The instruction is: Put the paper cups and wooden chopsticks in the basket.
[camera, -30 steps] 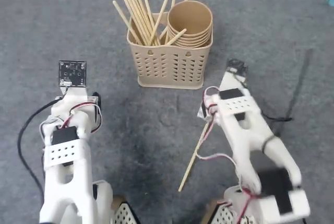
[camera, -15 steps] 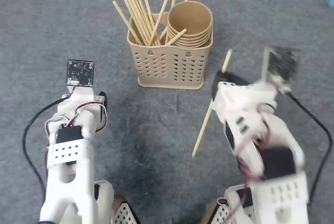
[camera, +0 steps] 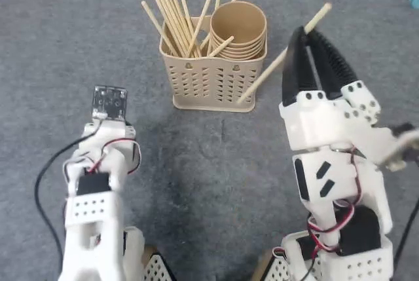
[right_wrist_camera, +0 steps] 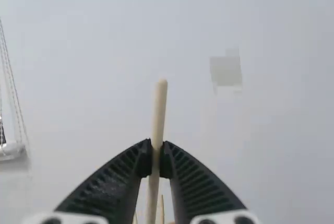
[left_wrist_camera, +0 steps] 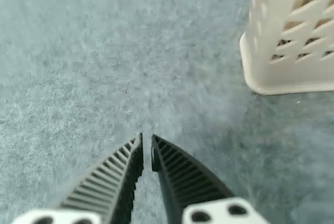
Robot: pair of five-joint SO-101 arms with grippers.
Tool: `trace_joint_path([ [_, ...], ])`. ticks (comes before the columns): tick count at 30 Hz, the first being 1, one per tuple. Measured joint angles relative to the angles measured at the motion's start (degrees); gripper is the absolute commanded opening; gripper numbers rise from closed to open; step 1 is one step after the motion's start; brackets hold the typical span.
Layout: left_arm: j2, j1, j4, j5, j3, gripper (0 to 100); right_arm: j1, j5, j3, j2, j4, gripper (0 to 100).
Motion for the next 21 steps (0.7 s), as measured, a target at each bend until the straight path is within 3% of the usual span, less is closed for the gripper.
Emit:
trace_joint_path([
  [6, -11.9, 0.9, 0.0, 0.2, 5.9, 2, -3.8, 0.0, -4.2, 7.4, -10.5, 0.9],
  [12, -23.2, 1.0, 0.0, 0.2, 11.3, 2, -8.3, 2.5, -20.0, 23.7, -11.7, 0.9],
  [21, -39.5, 5.8, 0.1, 0.4, 19.3, 2, -9.3, 6.9, -39.9, 54.6, -11.7, 0.9],
])
